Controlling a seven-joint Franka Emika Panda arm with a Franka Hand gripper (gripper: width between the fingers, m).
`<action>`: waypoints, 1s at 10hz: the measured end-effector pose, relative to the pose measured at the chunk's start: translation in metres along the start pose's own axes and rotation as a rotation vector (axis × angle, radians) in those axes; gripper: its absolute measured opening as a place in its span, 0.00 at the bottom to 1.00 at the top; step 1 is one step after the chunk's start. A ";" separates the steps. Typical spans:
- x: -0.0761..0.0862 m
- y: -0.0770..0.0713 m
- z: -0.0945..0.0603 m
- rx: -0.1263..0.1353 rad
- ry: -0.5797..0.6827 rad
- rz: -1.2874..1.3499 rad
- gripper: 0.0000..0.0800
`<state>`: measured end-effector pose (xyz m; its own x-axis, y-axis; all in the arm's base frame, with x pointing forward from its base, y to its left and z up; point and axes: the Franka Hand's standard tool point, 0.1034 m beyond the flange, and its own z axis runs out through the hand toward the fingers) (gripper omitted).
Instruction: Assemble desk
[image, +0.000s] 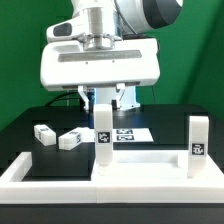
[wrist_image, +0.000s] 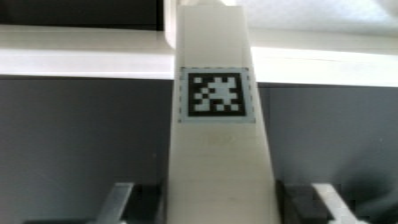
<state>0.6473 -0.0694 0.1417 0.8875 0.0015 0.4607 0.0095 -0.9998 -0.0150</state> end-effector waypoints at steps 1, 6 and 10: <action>-0.001 0.000 0.004 0.000 -0.004 0.004 0.36; -0.002 -0.007 0.014 -0.044 0.046 0.079 0.36; -0.002 -0.008 0.013 -0.108 0.126 0.099 0.36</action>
Offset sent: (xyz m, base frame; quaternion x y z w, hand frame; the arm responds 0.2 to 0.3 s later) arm 0.0058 0.0057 -0.0063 -0.0087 0.0106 0.0190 0.9997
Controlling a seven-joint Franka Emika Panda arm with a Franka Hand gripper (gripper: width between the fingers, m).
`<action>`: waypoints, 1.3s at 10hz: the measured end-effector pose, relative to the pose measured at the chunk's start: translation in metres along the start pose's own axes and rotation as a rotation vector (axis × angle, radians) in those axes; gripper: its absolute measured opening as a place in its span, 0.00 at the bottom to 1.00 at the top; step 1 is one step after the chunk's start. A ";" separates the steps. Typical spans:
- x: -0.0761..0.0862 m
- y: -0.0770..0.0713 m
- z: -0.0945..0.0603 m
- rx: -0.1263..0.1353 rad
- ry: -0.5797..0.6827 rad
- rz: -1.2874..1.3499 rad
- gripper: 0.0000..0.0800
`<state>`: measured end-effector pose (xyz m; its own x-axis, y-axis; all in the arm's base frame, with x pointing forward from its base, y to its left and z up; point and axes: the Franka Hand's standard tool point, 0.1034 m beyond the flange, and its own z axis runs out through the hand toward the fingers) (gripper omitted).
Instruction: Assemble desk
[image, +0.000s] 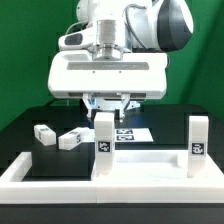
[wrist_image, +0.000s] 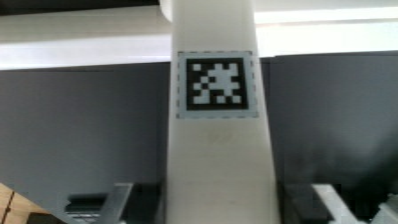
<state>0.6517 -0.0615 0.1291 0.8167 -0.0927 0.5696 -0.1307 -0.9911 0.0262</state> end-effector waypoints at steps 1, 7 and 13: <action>0.000 0.000 0.000 0.000 0.000 0.000 0.36; -0.001 0.000 0.000 0.000 -0.001 0.000 0.81; 0.018 -0.013 -0.016 0.161 -0.248 0.042 0.81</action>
Offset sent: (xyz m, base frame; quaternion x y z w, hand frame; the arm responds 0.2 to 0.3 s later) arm 0.0000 0.0000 0.0000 0.0000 0.0000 0.0000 1.0000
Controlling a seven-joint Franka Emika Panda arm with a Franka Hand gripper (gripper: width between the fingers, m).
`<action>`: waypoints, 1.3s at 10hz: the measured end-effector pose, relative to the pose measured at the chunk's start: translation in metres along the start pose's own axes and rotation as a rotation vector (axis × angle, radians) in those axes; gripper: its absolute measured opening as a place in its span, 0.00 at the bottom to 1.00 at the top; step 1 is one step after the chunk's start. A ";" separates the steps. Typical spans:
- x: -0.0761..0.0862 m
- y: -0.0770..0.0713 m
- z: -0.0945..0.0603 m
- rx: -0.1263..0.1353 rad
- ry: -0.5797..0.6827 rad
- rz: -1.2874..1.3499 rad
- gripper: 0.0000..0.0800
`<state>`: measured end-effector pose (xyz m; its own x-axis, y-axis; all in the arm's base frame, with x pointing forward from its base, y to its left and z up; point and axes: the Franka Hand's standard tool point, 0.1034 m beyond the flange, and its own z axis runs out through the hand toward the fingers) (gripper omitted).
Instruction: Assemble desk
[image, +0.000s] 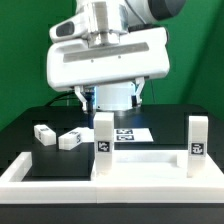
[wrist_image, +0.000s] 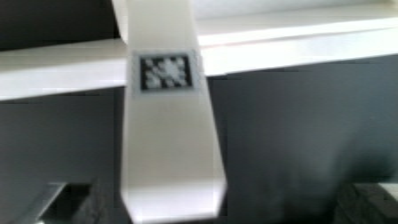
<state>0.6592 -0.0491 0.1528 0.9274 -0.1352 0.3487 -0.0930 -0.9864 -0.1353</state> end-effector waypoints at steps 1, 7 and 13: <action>-0.001 -0.005 0.002 0.019 -0.078 0.019 0.81; 0.003 0.018 0.001 -0.019 -0.345 -0.043 0.81; -0.005 0.032 0.009 -0.030 -0.416 0.032 0.81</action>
Offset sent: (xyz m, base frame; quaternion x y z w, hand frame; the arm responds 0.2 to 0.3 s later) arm -0.0017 -0.0317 -0.0135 -0.0729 -0.2148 -0.0457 0.9729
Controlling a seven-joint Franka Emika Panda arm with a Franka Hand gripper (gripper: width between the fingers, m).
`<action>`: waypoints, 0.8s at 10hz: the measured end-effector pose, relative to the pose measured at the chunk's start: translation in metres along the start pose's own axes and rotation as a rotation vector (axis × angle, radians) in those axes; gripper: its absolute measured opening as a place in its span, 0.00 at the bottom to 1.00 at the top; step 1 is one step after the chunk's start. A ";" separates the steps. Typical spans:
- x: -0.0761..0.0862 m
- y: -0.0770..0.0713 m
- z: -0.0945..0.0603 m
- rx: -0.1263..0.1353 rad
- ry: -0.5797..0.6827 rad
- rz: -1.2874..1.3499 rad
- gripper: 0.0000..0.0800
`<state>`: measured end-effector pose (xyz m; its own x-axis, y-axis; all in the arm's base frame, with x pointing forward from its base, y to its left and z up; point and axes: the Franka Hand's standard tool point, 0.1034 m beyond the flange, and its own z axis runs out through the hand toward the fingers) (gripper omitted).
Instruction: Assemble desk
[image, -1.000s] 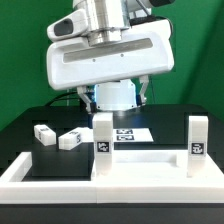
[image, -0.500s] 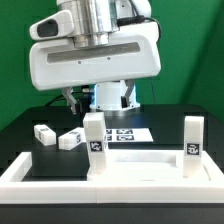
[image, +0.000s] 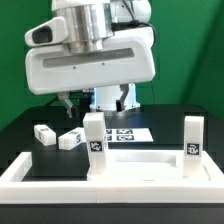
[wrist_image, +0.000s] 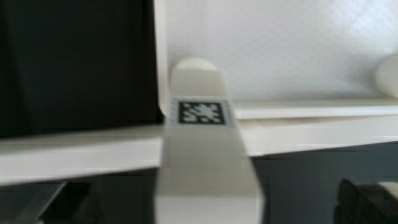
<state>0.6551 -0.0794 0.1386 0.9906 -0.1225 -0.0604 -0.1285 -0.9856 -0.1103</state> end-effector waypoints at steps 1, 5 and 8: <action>0.002 -0.002 -0.001 -0.001 0.010 -0.007 0.81; 0.002 -0.002 0.000 0.000 0.009 0.025 0.41; 0.002 -0.002 0.000 0.001 0.008 0.148 0.35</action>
Offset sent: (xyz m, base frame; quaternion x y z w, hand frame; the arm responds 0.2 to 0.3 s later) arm 0.0000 0.0000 0.0000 0.0000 0.0000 0.0000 1.0000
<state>0.6570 -0.0775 0.1385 0.9611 -0.2677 -0.0683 -0.2736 -0.9564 -0.1017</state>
